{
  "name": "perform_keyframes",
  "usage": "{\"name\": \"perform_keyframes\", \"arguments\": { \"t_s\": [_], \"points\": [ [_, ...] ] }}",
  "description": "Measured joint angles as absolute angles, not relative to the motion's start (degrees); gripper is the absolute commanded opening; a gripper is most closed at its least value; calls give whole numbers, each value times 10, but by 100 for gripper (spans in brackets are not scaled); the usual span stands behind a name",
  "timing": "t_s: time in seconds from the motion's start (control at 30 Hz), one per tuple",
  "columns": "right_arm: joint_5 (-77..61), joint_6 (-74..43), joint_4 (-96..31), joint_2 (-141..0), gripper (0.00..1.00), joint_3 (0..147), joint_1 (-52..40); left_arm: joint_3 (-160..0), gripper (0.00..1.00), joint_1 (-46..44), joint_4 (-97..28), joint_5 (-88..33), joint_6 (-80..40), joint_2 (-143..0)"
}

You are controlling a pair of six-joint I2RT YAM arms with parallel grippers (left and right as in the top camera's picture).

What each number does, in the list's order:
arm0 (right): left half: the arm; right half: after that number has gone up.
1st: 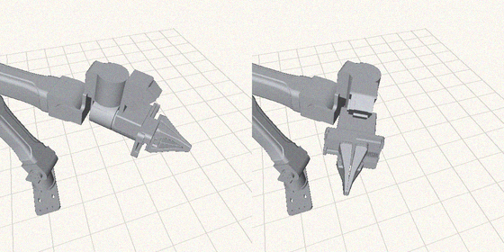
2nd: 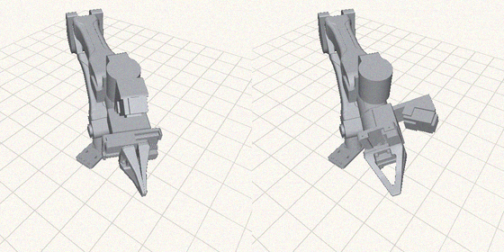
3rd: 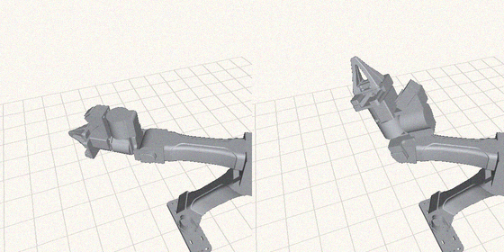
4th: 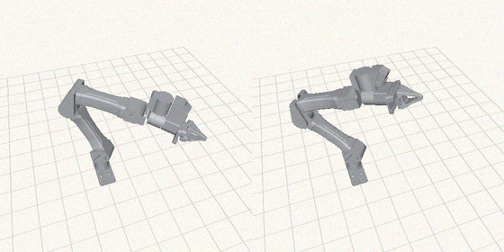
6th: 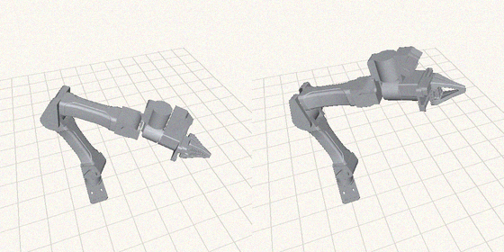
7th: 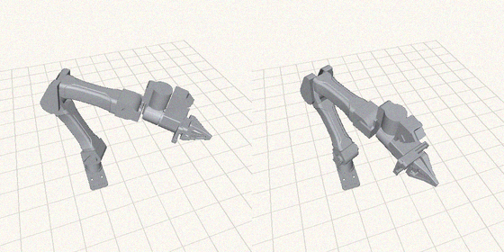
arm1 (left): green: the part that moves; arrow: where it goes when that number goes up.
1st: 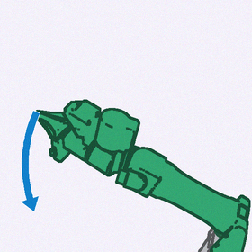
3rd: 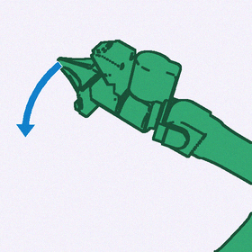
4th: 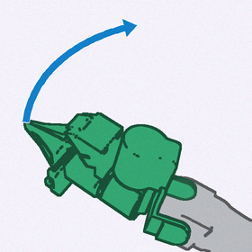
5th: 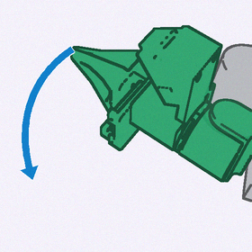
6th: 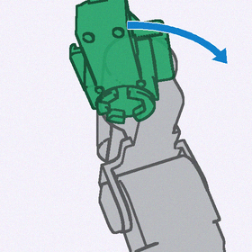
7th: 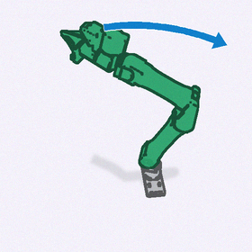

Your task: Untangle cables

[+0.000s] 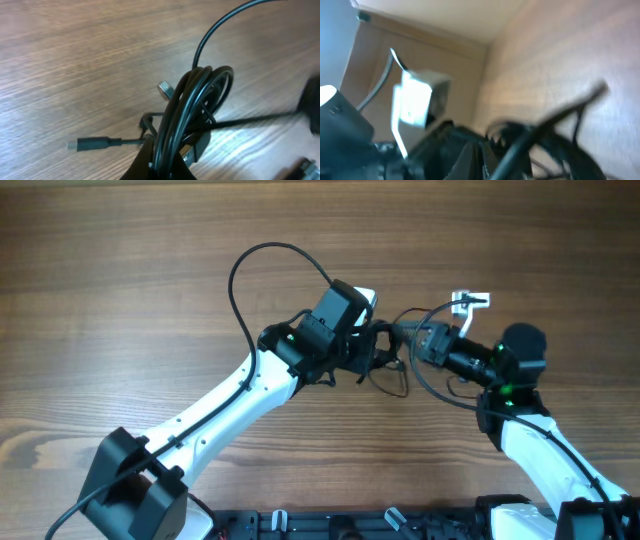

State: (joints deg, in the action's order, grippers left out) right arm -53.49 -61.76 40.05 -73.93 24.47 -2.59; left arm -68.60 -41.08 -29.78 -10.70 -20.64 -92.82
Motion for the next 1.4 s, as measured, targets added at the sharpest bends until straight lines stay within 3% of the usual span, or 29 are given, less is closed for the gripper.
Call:
{"name": "perform_keyframes", "arguments": {
  "t_s": [0.17, 0.33, 0.4, 0.5, 0.57, 0.67, 0.77, 0.8, 0.83, 1.07, 1.13, 1.23, 1.4],
  "points": [
    [-411, -628, 438, -740, 4, 244, -26, -686, 4, -411, -298, -200, -206, -928],
    [-405, -635, 637, -740, 4, 240, -15, -688, 4, -411, -297, -226, -208, -950],
    [-428, -655, 663, -740, 4, 240, 32, -691, 4, -408, -297, -221, -227, -980],
    [-504, -672, 660, -740, 5, 240, 110, -691, 4, -392, -297, -208, -261, -994],
    [-565, -681, 641, -740, 13, 240, 159, -692, 4, -369, -295, -203, -279, -994],
    [-634, -663, 503, -738, 15, 244, 195, -691, 4, -328, -298, -181, -293, -997],
    [-670, -576, 295, -738, 80, 250, 199, -689, 4, -302, -284, -167, -295, -1002],
    [-676, -535, 239, -740, 92, 247, 199, -689, 4, -299, -282, -163, -295, -1003],
    [-679, -512, 212, -739, 94, 248, 199, -688, 4, -296, -282, -164, -295, -1003],
    [-705, -311, 133, -739, 86, 249, 126, -688, 4, -296, -273, -278, -220, -1003],
    [-695, -263, 133, -739, 72, 249, 84, -688, 4, -296, -268, -318, -201, -1003],
    [-629, -224, 131, -739, 68, 249, 18, -688, 4, -296, -267, -356, -187, -1003],
    [-519, -206, 130, -739, 42, 249, -49, -688, 4, -294, -267, -385, -183, -1003]
  ]
}}
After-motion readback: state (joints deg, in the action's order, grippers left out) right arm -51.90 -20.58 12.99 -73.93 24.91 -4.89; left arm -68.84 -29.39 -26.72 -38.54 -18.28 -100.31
